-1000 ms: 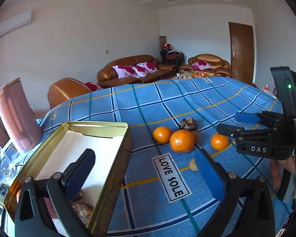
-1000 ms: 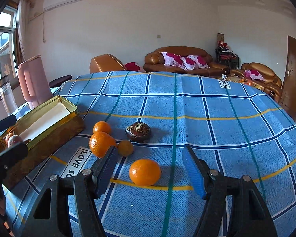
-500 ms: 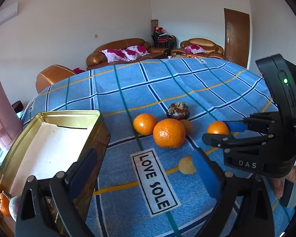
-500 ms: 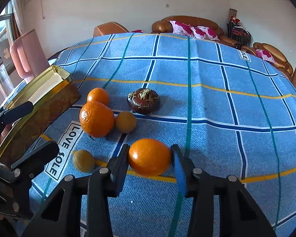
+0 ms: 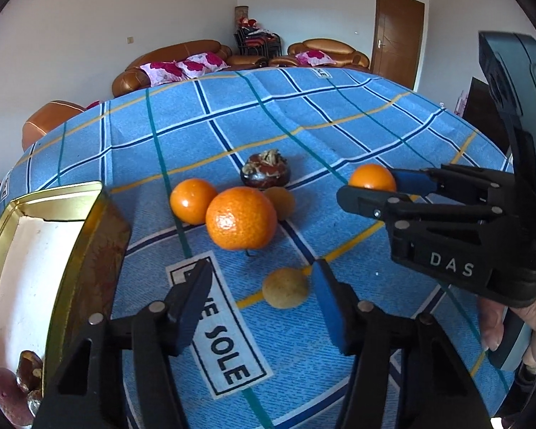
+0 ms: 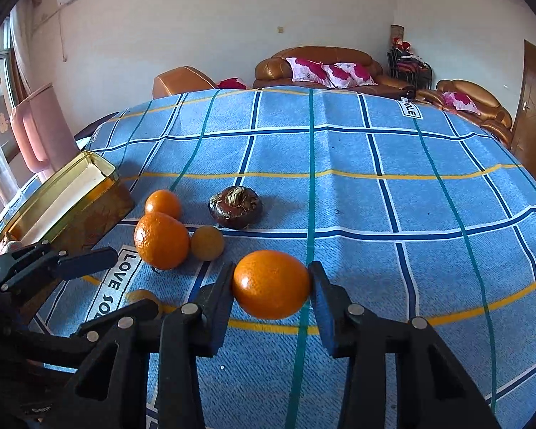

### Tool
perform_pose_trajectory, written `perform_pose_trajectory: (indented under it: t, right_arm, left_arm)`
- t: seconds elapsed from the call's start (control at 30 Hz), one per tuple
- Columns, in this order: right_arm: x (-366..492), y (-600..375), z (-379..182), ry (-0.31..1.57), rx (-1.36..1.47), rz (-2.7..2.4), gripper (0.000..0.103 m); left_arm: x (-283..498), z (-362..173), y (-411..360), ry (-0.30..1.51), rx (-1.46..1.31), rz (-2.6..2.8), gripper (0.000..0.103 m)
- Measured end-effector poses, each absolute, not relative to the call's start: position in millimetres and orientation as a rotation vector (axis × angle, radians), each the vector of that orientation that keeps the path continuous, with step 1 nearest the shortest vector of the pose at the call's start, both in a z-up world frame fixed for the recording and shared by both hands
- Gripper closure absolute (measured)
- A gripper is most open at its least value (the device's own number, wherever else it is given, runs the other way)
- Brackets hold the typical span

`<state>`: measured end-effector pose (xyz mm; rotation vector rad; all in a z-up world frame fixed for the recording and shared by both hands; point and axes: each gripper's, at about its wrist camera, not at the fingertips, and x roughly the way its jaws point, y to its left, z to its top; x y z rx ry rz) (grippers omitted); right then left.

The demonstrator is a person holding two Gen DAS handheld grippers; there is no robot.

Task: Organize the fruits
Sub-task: 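Grasp the small yellow fruit with the left tool while the right tool grasps a mandarin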

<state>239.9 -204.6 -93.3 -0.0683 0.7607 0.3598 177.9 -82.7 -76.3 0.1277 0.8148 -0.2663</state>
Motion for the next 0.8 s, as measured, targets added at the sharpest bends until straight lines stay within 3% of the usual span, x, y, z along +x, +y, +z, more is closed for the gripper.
perform_pose_trajectory:
  t: [0.2,0.8]
  right_arm:
    - [238,-204,-92,0.749,-0.073,0.364,0.060]
    - [229,-201,-87,0.706,-0.085,0.421,0.060]
  left_arm:
    - [188,-85,-84,0.889,0.104,-0.312,0.073]
    - [178,-71,-65,0.791,0.020,-0.278,0.074]
